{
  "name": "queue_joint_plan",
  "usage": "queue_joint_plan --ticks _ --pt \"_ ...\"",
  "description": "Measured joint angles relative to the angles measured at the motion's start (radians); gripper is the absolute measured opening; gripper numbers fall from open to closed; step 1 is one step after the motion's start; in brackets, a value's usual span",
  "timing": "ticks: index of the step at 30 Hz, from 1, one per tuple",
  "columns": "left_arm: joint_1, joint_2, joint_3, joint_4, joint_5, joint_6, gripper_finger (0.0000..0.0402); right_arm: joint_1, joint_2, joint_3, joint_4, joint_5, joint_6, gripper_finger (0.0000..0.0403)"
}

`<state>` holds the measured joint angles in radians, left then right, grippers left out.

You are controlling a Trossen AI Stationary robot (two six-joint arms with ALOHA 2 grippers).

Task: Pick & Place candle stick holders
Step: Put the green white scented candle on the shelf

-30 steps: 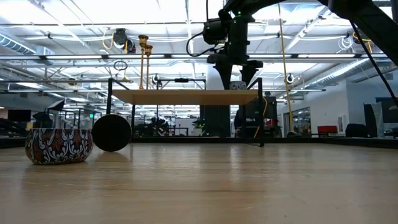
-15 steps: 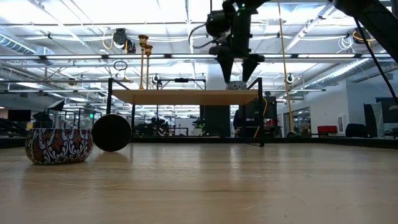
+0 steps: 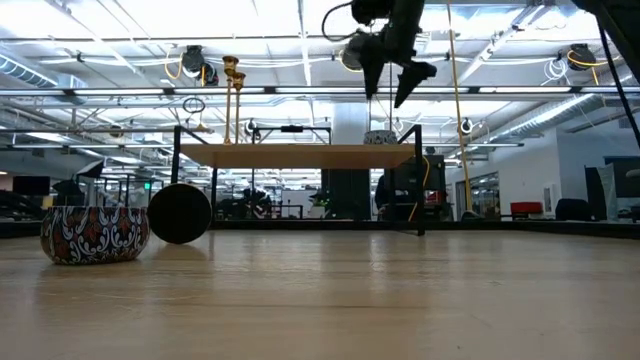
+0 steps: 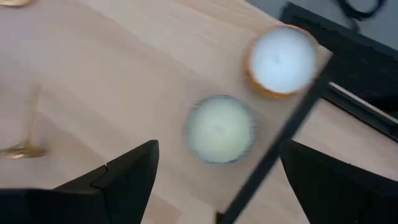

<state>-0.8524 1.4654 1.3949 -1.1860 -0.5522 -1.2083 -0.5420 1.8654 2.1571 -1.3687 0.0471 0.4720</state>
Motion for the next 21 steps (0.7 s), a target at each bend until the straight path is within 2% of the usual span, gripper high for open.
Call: queue_joint_plan --ticks 5,7,10,15,20,21 --pt "0.0 0.0 0.0 -0.001 0.002 0.013 0.0088 0.057 -0.014 0.0 0.084 -0.104 -0.025 0.0317" --pt "0.0 0.0 0.0 -0.001 0.002 0.018 0.0088 0.085 -0.013 0.0 0.087 -0.148 -0.034 0.03" --pt "0.0 0.0 0.0 -0.005 0.011 0.018 0.0088 0.131 0.004 -0.001 0.074 -0.147 -0.031 0.0262" --pt "0.0 0.0 0.0 -0.038 0.036 0.009 0.0088 0.172 0.058 -0.006 0.031 -0.055 -0.023 0.0164" --pt "0.0 0.0 0.0 -0.047 0.042 0.009 0.0088 0.19 0.113 -0.005 0.071 -0.048 -0.021 0.0028" --pt "0.0 0.0 0.0 -0.047 0.043 0.009 0.0088 0.192 0.12 -0.005 0.086 -0.047 -0.019 0.0015"
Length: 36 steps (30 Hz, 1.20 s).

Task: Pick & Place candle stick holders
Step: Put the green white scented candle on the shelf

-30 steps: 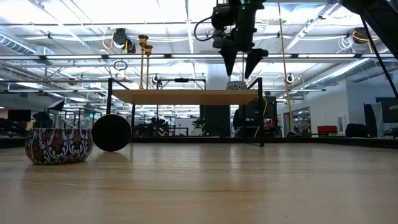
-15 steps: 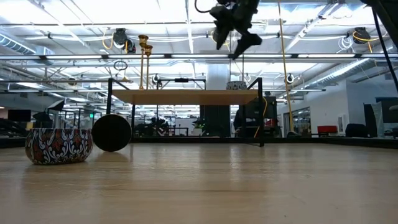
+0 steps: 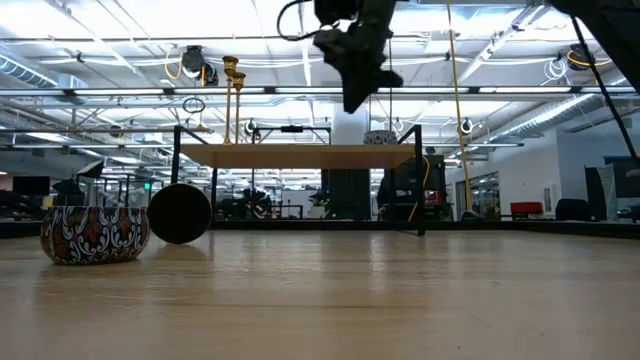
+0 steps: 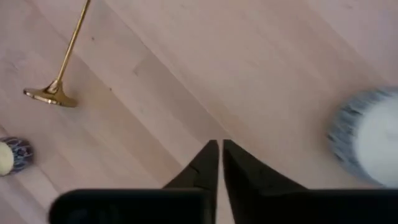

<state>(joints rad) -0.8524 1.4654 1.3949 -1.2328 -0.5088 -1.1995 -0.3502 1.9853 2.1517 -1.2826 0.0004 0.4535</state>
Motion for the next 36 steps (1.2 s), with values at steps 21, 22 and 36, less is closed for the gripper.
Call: queue_joint_plan --ticks 21,22,36 --pt "0.0 0.0 0.0 -0.001 0.004 -0.003 0.0088 -0.091 -0.004 0.001 -0.002 0.064 0.126 0.0001" --pt "0.0 0.0 0.0 -0.003 0.004 -0.003 0.0088 -0.095 -0.004 0.001 -0.002 0.054 0.127 0.0001" --pt "0.0 0.0 0.0 -0.006 0.003 -0.003 0.0088 -0.102 0.006 0.001 0.014 0.081 0.147 0.0"
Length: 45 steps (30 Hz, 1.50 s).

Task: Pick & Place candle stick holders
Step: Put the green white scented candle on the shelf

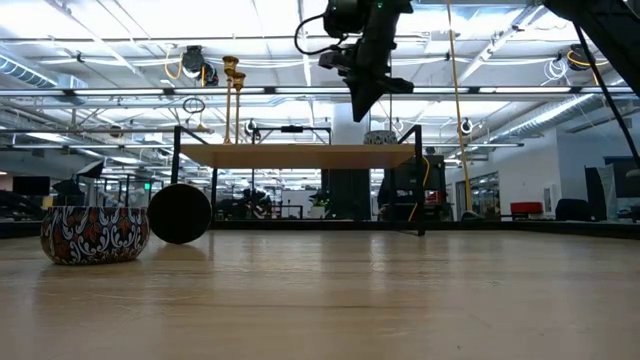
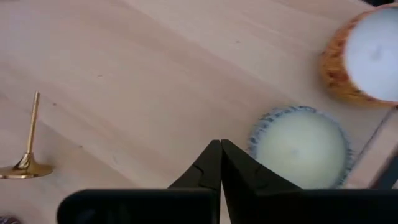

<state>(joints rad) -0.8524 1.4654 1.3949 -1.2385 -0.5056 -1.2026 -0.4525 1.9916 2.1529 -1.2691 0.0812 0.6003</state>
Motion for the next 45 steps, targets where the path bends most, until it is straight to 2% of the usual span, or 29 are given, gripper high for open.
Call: queue_joint_plan --ticks 10,23,45 --pt "0.0 0.0 0.0 0.0 0.0 -0.019 0.0088 0.017 0.07 -0.002 0.017 -0.024 -0.011 0.0" --pt "-0.001 0.0 0.0 0.0 0.002 -0.011 0.0088 0.006 0.067 -0.001 -0.06 0.049 -0.032 0.0" --pt "-0.001 0.0 0.0 0.0 0.0 -0.034 0.0088 0.004 0.067 -0.001 -0.116 0.106 -0.063 0.0"
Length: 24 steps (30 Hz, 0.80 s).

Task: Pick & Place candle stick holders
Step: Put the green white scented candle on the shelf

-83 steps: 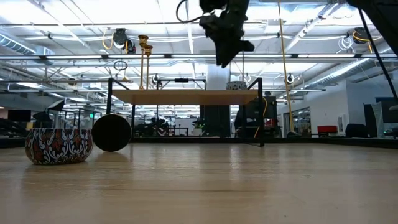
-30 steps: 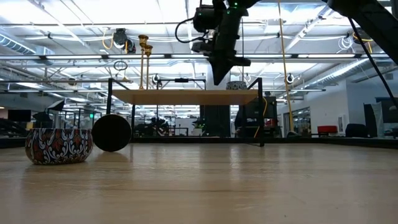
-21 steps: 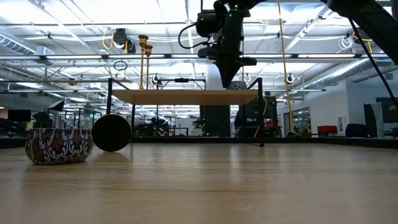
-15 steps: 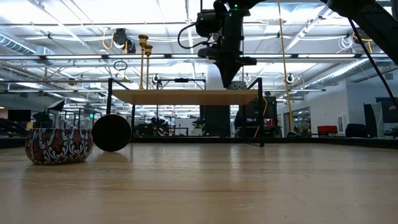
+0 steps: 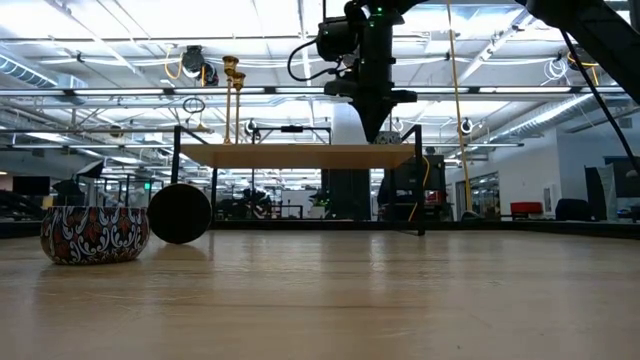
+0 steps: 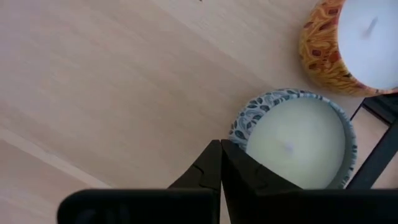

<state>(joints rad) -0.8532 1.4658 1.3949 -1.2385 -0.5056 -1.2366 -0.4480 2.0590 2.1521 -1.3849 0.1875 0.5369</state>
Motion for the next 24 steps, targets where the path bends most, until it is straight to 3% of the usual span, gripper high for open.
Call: queue_joint_plan --ticks 24 --pt "0.0 0.0 0.0 0.0 -0.001 0.003 0.0088 -0.003 -0.017 0.0 0.043 -0.006 0.001 0.0"
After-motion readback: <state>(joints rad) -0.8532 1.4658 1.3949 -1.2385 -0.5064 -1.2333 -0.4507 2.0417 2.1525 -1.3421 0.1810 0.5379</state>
